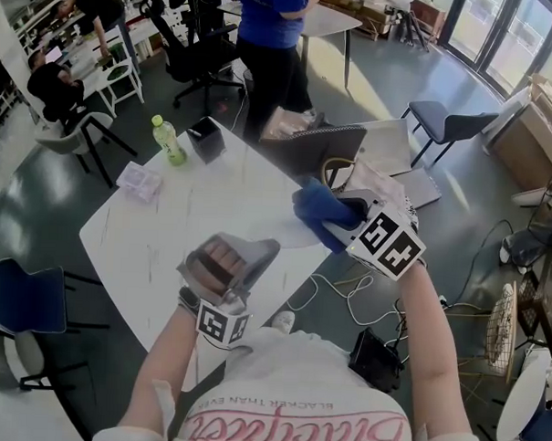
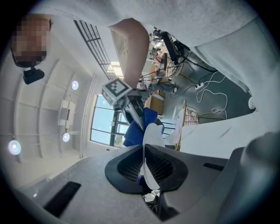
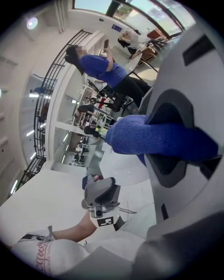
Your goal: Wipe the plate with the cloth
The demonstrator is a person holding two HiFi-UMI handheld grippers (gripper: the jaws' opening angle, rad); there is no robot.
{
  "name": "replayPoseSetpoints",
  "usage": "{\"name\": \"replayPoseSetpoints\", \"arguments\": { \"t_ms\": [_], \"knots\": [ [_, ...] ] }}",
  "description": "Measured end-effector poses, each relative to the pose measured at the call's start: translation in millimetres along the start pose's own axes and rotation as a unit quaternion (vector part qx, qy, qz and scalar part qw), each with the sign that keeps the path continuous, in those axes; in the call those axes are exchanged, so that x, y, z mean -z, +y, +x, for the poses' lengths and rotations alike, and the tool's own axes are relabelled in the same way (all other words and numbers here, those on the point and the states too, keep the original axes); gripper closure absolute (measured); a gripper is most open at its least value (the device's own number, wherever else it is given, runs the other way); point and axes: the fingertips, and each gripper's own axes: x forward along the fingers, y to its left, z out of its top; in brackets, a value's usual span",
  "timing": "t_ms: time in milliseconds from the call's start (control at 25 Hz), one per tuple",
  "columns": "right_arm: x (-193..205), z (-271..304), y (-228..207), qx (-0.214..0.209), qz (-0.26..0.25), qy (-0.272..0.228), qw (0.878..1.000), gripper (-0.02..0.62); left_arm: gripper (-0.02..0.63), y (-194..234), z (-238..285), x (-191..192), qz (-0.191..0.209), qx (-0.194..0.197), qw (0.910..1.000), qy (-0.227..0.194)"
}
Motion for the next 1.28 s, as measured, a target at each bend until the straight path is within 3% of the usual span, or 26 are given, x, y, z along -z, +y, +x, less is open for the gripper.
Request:
{"name": "replayPoseSetpoints", "arguments": {
  "t_ms": [320,560,720,840,1120,1280],
  "knots": [
    [25,15,-18,0.036,-0.020,0.049,0.998,0.462,0.592,-4,-3,2,-0.002,0.004,1.0000,-0.005],
    [-11,-13,-25,0.067,0.009,-0.005,0.998,0.462,0.592,-6,-2,0,0.001,0.005,0.9999,-0.012],
    [-59,-19,0,0.011,0.000,-0.073,0.997,0.461,0.592,-10,0,-5,0.008,0.009,0.9997,-0.021],
    [-85,-14,22,-0.036,-0.010,-0.098,0.995,0.460,0.592,-10,2,-11,0.014,0.011,0.9994,-0.028],
    [-99,15,61,-0.116,-0.051,-0.082,0.989,0.461,0.592,-16,1,-25,0.043,0.026,0.9972,-0.056],
    [-83,32,67,-0.118,-0.100,-0.037,0.987,0.462,0.592,-19,0,-28,0.055,0.031,0.9963,-0.058]
  ]
}}
